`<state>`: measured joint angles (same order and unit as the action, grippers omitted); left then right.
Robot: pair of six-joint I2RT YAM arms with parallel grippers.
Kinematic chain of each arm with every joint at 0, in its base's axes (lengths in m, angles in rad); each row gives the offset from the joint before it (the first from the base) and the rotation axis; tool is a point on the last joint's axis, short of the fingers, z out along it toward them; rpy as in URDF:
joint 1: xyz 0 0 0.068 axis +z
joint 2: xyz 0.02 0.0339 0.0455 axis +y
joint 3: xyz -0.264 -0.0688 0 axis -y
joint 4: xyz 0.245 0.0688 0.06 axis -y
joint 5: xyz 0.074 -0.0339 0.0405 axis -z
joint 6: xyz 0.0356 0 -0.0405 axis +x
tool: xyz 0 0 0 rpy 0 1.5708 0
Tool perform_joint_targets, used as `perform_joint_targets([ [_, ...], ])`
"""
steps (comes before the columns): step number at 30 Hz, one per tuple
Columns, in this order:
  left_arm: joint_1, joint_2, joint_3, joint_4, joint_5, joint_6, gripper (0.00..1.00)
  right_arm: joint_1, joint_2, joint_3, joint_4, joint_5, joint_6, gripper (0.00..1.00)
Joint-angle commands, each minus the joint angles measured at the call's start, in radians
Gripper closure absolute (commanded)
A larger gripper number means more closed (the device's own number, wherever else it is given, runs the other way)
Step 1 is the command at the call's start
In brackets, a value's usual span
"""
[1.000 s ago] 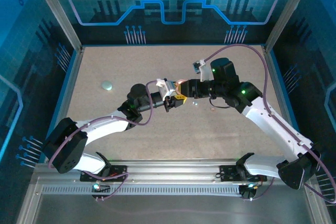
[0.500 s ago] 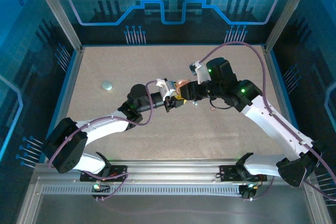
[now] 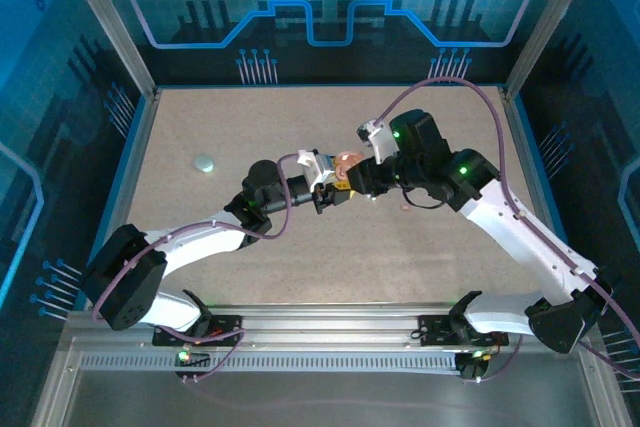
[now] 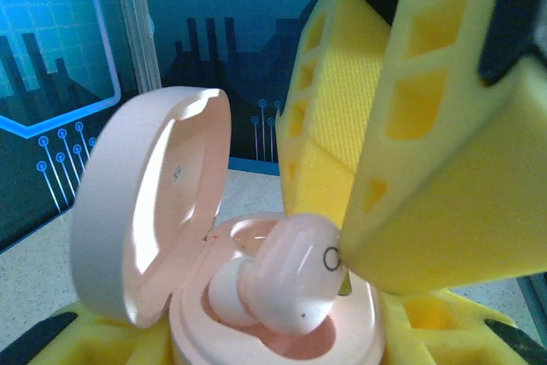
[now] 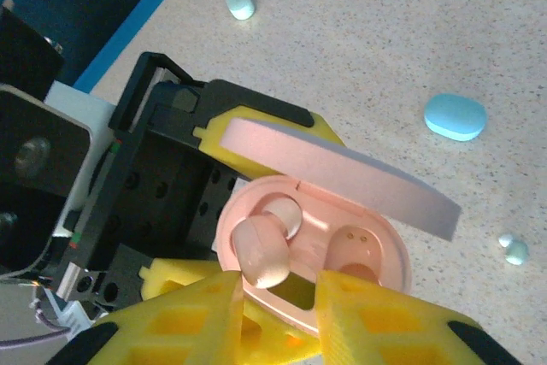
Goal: Insert wireless bluetooth earbuds into charging case
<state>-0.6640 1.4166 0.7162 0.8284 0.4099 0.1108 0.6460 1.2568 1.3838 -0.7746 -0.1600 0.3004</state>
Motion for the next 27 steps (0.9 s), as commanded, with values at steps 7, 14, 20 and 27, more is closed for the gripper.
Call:
perform_joint_targets([
  [7,-0.003,-0.030,0.038,0.044,0.040,0.016,0.69,0.009,0.008,0.030,-0.023,0.028,-0.016,0.71],
  [14,-0.003,-0.028,0.040,0.035,0.047,0.019,0.69,0.009,0.007,0.029,-0.002,0.011,-0.043,0.77],
  [20,-0.003,-0.025,0.050,0.004,0.073,0.036,0.69,0.007,0.019,0.035,-0.008,0.014,-0.078,0.79],
  [27,-0.003,-0.038,0.051,-0.025,0.081,0.059,0.69,-0.007,0.016,0.046,-0.008,0.047,-0.077,0.77],
])
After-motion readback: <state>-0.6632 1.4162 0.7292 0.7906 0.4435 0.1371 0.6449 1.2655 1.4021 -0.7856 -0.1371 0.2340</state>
